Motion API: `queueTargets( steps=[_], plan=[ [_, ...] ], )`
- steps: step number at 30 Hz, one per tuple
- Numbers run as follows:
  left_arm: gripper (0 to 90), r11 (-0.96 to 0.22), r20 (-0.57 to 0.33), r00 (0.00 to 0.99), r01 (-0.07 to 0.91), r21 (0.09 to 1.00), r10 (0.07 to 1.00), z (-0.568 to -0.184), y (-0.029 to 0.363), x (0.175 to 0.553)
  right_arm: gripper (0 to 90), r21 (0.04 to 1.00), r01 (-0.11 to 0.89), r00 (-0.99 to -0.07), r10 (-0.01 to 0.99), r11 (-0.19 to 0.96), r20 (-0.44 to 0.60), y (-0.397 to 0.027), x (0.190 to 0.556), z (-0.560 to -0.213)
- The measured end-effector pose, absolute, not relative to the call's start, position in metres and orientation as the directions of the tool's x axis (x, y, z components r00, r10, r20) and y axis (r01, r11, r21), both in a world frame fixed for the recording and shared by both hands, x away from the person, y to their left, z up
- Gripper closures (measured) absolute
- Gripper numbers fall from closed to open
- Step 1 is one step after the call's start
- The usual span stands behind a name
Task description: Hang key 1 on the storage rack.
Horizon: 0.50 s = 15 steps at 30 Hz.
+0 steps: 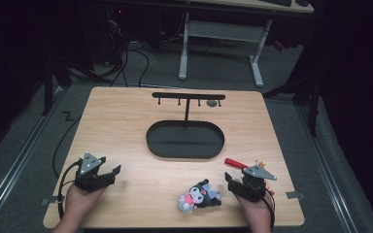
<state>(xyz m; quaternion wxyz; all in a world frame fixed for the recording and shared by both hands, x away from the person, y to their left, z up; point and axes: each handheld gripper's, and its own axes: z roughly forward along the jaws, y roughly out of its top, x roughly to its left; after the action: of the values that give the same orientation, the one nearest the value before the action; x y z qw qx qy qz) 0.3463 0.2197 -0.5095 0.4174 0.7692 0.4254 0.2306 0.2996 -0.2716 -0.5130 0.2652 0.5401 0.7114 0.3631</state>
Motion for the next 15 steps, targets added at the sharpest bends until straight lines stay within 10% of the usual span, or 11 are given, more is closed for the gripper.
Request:
queueTargets(
  steps=[15],
  plan=[
    [31.7, -0.346, 0.043, 0.581, 0.423, 0.838, 0.813, -0.511, 0.208, 0.345, 22.4, 0.810, 0.547, -0.310, 0.950, 0.211, -0.038, -0.270, 0.296, -0.516]
  ],
)
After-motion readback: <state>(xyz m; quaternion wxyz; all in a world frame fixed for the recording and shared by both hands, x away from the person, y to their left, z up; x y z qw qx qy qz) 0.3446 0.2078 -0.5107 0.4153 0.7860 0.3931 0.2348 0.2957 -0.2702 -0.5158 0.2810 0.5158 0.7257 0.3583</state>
